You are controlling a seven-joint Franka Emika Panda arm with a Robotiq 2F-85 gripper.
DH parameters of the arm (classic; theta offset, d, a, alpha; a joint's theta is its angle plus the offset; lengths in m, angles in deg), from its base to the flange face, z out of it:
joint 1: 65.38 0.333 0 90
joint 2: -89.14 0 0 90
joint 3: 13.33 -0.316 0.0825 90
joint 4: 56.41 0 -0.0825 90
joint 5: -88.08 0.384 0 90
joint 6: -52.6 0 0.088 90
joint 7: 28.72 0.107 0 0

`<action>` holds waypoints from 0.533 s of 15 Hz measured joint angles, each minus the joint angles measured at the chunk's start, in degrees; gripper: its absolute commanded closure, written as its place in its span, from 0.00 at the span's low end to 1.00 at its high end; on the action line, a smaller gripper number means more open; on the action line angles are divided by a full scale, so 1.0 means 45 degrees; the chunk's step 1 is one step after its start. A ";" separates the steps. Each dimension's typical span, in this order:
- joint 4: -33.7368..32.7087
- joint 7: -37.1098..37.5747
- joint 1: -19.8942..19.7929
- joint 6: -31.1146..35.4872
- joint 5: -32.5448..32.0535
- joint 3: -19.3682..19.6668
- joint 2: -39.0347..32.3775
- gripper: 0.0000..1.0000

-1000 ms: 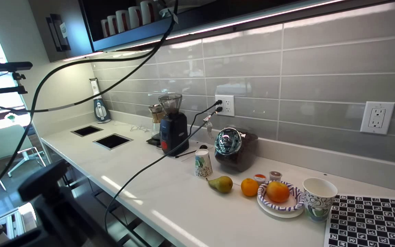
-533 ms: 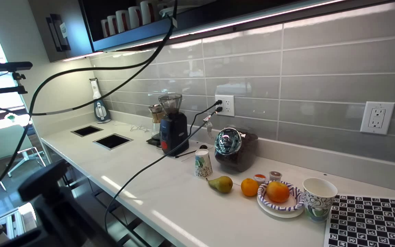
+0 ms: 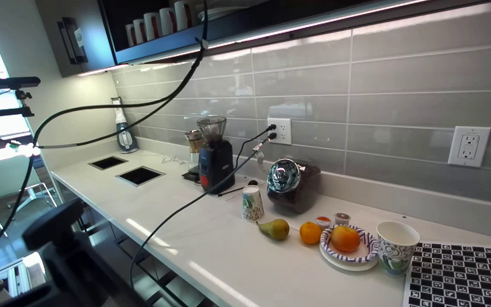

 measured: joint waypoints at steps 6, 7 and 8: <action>0.2239 0.2195 0.0333 -0.0518 0.2146 0.1959 -0.1932 0.00; 0.2589 0.2643 0.0317 -0.0584 0.2347 0.2148 -0.2217 0.00; 0.2909 0.3113 0.0282 -0.0679 0.2487 0.2295 -0.2487 0.00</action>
